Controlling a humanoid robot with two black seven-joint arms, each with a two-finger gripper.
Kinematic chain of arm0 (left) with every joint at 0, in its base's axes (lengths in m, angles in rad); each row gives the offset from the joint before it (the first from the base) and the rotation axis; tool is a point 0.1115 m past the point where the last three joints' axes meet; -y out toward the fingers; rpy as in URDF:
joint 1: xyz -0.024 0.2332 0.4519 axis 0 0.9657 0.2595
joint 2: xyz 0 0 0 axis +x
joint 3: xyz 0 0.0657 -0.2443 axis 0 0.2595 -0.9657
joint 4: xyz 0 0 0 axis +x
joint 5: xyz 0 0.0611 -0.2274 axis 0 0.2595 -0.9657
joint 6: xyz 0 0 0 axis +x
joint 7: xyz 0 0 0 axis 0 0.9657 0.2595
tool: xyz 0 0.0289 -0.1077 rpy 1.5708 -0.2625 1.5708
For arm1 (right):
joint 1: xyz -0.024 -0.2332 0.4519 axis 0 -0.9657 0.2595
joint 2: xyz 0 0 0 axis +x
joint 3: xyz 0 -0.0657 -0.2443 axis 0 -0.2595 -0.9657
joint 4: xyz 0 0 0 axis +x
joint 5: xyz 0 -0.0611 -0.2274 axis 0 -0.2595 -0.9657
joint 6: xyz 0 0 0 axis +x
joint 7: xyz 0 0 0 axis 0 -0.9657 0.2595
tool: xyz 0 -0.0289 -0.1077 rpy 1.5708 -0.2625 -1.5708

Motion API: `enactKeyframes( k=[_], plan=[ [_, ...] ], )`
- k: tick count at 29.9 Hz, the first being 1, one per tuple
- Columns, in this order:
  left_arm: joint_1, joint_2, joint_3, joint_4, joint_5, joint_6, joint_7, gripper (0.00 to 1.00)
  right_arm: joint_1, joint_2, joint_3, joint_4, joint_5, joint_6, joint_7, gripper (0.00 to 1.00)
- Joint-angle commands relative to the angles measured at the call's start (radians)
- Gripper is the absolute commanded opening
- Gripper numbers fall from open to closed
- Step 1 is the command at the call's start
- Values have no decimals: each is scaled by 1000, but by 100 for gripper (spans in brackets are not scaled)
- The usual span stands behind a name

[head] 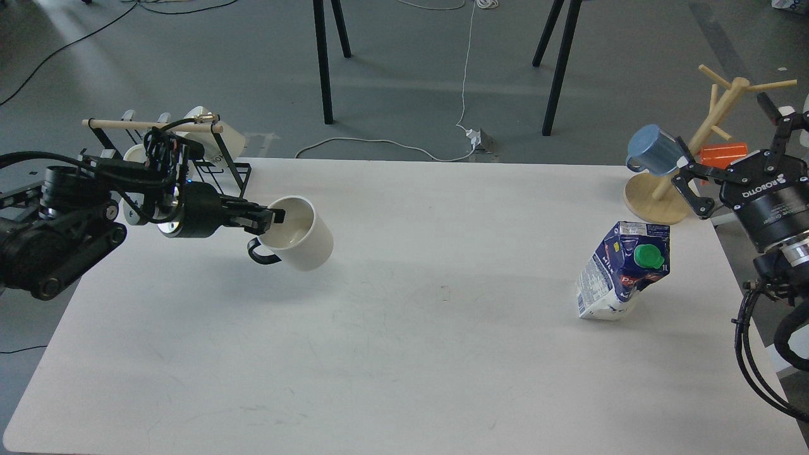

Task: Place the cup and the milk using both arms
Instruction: 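Lift the white mug with the left gripper and carry it toward the table center, then lower the white mug onto the table center and release it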

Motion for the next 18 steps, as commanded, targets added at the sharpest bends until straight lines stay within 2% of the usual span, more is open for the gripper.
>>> enactKeyframes(
  k=[1, 7, 18],
  plan=[
    [-3, -81, 0, 1, 75, 0, 0, 6, 0, 0, 0, 0, 0, 0, 0, 99],
    [8, -173, 0, 1, 198, 0, 0, 6, 0, 2, -2, -20, 0, 0, 0, 99],
    [55, -237, 2, 18, 208, 0, 0, 7, 0, 0, 0, -24, 0, 0, 0, 99]
  ],
)
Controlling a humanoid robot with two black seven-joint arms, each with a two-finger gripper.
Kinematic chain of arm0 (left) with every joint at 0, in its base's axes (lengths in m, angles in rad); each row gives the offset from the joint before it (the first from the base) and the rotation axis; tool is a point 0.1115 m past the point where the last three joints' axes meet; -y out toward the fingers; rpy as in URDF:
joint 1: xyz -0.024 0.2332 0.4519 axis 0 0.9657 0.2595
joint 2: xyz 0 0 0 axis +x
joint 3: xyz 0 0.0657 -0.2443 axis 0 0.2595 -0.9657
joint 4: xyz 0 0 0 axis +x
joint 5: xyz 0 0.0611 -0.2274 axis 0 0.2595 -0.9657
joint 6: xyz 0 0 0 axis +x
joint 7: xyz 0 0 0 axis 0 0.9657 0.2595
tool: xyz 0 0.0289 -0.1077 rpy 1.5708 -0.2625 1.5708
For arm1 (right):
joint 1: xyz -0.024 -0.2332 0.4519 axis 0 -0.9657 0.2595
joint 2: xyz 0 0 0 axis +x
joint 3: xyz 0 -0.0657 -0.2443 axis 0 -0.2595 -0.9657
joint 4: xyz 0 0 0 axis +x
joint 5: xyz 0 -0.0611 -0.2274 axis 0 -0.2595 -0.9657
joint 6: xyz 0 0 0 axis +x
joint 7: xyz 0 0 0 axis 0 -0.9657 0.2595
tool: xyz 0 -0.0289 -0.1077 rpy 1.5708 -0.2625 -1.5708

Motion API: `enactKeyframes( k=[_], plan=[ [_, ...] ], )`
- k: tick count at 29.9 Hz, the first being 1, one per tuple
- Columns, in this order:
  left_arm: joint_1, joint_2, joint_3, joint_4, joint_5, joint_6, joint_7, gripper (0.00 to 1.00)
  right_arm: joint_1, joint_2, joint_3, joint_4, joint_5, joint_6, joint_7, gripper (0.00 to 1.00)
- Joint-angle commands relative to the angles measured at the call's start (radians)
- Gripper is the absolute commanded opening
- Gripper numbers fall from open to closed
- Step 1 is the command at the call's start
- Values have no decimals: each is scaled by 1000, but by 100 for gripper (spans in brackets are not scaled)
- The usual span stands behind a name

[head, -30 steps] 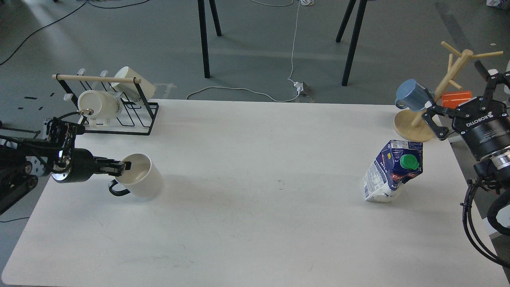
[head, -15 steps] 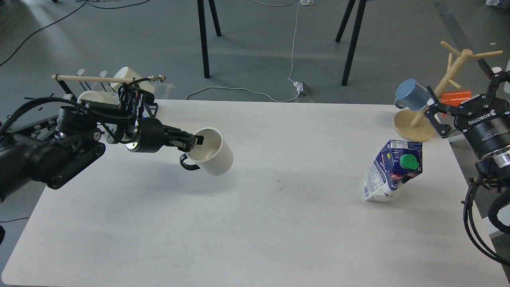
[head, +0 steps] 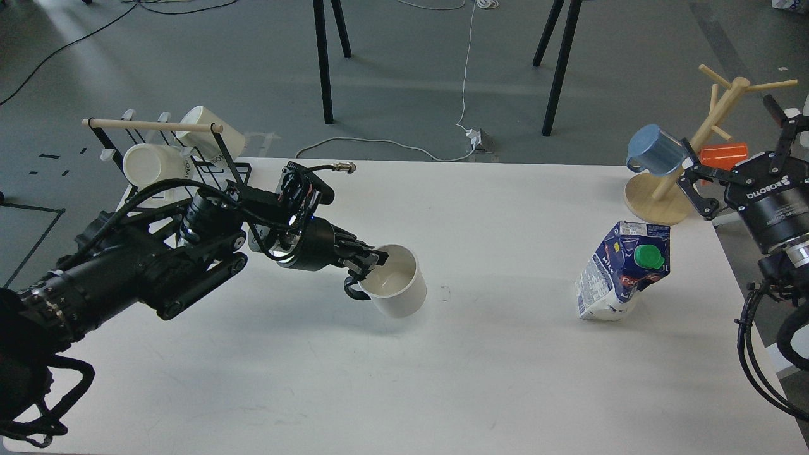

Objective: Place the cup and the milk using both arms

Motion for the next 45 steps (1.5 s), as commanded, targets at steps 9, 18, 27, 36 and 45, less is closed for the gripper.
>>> enactKeyframes(
  k=[9, 18, 27, 36, 45],
  plan=[
    [43, -6, -1, 0, 25, 0, 0, 15, -2, -1, -1, 1, 0, 0, 0, 99],
    [69, 2, -2, 0, 27, 0, 0, 20, -4, -1, -1, 1, 0, 0, 0, 99],
    [66, 13, -97, -1, -146, 0, 0, 93, -2, -4, 5, 6, 1, 0, -2, 99],
    [41, 145, -147, 15, -796, 0, 0, 95, -24, -68, 107, 84, 182, 0, -5, 99],
    [94, 367, -156, 26, -1435, 0, 0, 97, -217, -212, 130, 159, 595, 0, -6, 99]
  ],
)
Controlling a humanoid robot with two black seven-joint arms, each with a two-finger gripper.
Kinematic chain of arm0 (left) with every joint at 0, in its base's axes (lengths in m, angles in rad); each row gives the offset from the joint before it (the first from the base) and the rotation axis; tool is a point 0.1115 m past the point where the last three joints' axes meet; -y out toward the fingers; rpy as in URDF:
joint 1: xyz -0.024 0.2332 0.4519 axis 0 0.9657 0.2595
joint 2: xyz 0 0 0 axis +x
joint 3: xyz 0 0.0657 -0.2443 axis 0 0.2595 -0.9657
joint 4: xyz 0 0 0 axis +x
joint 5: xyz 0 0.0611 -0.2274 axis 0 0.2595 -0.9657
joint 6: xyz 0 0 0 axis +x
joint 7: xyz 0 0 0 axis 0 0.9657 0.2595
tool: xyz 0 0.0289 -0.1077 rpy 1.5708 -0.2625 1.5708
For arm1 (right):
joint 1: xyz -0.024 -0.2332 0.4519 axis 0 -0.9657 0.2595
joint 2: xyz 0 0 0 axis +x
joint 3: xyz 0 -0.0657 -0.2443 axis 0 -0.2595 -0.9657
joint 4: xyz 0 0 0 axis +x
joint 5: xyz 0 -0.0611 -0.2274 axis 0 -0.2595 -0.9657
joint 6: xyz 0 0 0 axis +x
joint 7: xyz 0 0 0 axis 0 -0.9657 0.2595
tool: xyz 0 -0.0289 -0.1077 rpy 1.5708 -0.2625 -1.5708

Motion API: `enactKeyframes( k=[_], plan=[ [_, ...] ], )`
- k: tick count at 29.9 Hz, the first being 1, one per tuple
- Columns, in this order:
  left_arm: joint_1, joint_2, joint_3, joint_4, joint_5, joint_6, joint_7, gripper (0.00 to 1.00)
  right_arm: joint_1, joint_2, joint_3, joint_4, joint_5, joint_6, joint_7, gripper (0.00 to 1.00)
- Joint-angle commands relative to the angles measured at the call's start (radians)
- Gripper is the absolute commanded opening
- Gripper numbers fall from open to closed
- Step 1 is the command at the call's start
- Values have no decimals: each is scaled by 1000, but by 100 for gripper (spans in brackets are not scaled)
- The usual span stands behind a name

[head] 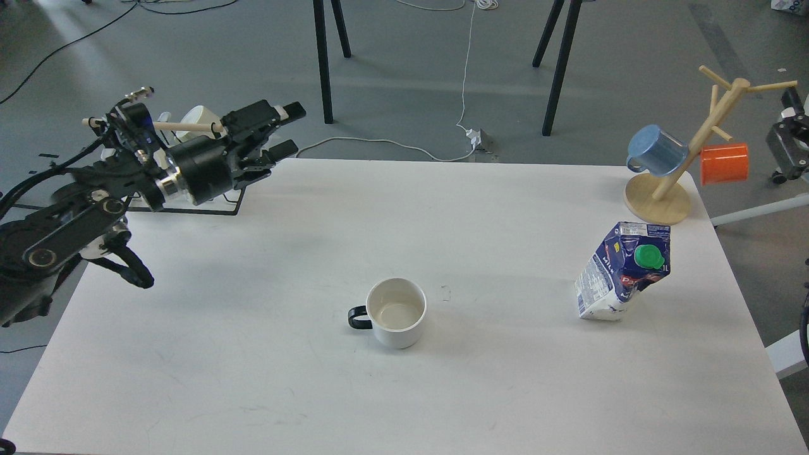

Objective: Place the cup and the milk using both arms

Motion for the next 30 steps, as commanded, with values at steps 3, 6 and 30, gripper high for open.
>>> enactKeyframes(
  k=[3, 6, 30],
  plan=[
    [17, 93, 2, 7, -293, 0, 0, 97, -215, -22, -1, 37, 47, 0, 0, 99],
    [31, 108, 0, 7, -318, 0, 0, 98, -349, -24, -1, 57, 47, 0, 0, 99],
    [103, 93, 12, 8, -258, 0, 0, 99, -314, 392, -228, 56, -297, 0, 5, 99]
  ],
)
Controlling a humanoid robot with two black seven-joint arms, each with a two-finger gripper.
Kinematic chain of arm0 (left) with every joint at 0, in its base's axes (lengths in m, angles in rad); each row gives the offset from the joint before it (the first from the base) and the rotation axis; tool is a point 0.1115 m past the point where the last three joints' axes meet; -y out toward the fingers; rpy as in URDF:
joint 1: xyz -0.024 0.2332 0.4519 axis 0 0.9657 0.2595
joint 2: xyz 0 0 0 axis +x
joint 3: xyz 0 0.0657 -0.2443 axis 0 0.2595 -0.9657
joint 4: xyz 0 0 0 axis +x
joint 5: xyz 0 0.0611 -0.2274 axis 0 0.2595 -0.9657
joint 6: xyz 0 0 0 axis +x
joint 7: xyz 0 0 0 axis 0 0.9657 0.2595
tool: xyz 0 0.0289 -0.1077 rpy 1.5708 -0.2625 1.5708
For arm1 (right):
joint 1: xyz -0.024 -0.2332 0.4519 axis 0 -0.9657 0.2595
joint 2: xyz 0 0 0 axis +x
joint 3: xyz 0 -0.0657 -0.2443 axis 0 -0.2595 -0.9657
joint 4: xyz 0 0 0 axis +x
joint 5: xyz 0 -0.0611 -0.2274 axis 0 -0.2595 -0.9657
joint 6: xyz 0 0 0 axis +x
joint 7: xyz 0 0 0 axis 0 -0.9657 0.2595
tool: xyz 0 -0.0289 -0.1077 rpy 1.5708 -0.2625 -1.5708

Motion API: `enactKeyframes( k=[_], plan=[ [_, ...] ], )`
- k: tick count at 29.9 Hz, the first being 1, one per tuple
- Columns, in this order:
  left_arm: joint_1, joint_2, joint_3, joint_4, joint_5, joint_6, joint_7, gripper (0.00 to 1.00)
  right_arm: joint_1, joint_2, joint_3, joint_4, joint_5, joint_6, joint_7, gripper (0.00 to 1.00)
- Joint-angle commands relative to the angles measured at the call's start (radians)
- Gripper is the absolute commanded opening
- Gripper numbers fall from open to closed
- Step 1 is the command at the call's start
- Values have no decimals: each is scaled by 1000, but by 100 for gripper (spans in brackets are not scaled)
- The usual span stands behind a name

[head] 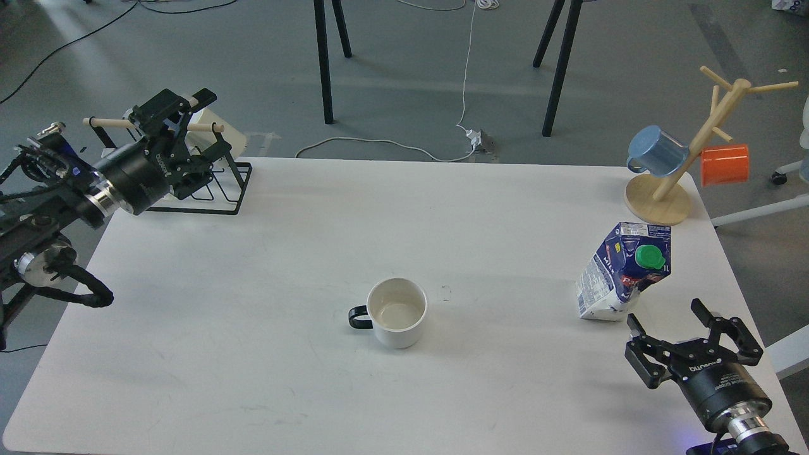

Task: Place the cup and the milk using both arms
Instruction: 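Bring the right gripper up to the milk carton and grasp it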

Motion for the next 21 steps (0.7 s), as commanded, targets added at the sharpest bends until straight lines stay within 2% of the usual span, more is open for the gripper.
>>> enactKeyframes(
  k=[1, 21],
  plan=[
    [10, 4, -3, 0, 2, 0, 0, 99, 15, 72, 0, -2, -56, 0, 0, 99],
    [46, 1, -3, 6, 5, 0, 0, 99, 14, 144, 66, -91, -48, 0, 9, 99]
  ],
)
